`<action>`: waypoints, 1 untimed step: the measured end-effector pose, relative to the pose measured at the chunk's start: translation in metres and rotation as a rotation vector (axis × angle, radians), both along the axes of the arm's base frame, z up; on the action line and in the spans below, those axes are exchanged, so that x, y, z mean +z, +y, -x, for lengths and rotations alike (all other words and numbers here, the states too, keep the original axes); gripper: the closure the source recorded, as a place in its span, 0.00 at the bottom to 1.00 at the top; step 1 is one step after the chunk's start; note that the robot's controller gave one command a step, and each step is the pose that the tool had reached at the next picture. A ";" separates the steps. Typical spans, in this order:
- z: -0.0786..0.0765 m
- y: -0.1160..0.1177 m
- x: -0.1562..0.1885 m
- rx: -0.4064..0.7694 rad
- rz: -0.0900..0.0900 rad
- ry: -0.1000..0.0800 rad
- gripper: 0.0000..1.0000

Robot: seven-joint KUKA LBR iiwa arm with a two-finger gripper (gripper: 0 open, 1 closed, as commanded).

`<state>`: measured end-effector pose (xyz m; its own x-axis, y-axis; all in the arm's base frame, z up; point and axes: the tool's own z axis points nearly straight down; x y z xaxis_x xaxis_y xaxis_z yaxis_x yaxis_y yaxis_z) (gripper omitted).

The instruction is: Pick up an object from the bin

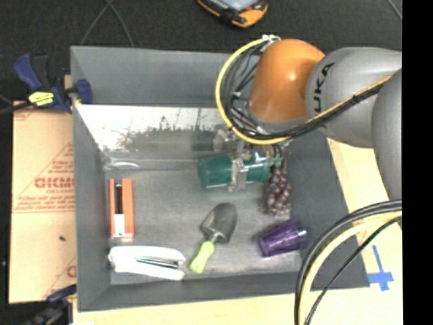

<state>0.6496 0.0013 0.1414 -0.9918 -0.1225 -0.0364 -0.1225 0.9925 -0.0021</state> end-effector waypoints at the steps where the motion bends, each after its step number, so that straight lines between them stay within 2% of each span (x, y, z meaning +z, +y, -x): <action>1: 0.008 -0.004 -0.004 -0.099 -0.004 0.011 0.00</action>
Offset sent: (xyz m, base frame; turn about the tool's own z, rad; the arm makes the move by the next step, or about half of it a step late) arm -0.0377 0.0040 -0.0552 -0.3265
